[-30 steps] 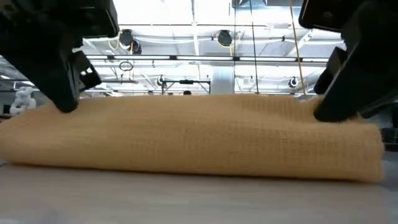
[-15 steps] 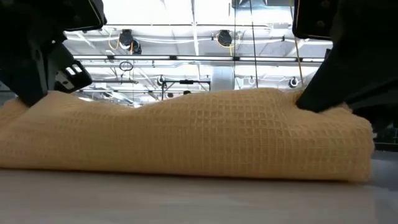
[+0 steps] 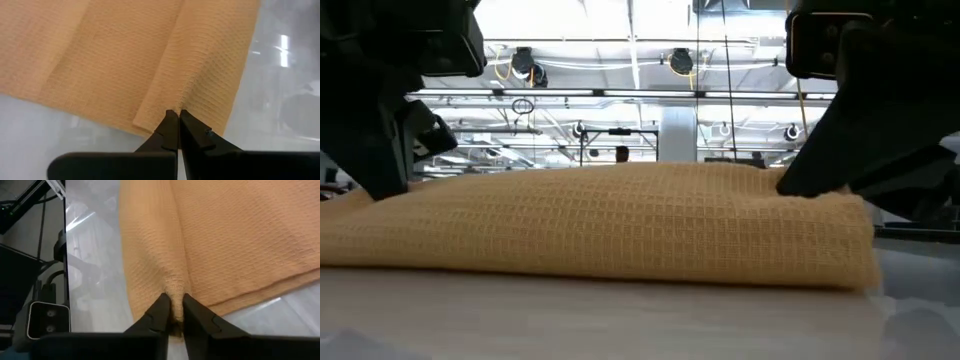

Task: Roll towel into tight, uniform cylinder
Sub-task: Roll the yellow towel

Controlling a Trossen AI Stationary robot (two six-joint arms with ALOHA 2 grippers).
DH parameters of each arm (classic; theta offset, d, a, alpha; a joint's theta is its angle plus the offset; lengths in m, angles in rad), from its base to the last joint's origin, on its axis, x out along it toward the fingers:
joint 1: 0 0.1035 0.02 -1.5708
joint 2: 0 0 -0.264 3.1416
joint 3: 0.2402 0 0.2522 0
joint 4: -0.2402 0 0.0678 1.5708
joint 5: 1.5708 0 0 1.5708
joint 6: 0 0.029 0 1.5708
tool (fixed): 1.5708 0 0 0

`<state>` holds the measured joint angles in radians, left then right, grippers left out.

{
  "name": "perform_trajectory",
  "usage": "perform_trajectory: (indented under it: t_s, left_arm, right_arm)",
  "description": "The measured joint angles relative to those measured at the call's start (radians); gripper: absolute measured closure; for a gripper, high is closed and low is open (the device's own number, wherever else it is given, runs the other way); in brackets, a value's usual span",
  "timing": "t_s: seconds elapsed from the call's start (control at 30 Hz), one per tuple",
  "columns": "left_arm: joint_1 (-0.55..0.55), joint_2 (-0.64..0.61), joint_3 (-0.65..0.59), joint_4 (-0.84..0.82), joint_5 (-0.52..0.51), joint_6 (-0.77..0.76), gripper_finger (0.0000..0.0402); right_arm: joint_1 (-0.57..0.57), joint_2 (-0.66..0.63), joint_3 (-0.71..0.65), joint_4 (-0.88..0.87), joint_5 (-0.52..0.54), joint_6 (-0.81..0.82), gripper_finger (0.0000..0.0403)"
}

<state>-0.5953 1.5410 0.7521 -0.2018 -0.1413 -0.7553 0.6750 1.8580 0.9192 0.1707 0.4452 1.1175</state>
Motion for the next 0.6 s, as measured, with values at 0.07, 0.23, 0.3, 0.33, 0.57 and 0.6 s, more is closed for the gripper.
perform_trajectory:
  t_s: [0.07,0.23,0.3,0.33,0.57,0.6]
  left_arm:
    - [0.0,0.0,-0.013,0.027,0.0,-0.021,0.0395]
    - [0.0,0.0,-0.042,0.036,-0.006,-0.058,0.0393]
    - [0.0,0.0,-0.045,0.035,-0.014,-0.059,0.0393]
    - [0.0,0.0,-0.045,0.036,-0.02,-0.059,0.0393]
    - [0.0,0.0,-0.045,0.037,-0.035,-0.078,0.0392]
    - [0.0,0.0,-0.045,0.038,-0.036,-0.078,0.0392]
  right_arm:
    - [-0.001,0.0,0.0,-0.002,0.001,-0.001,0.0348]
    - [-0.001,0.0,0.0,-0.03,0.001,-0.026,0.0289]
    - [-0.001,-0.007,0.0,-0.047,0.002,-0.058,0.0267]
    - [-0.001,-0.015,0.0,-0.055,0.002,-0.079,0.0258]
    - [0.055,-0.069,0.007,-0.06,0.166,-0.344,0.0205]
    - [0.075,-0.065,0.008,-0.051,0.202,-0.387,0.0198]
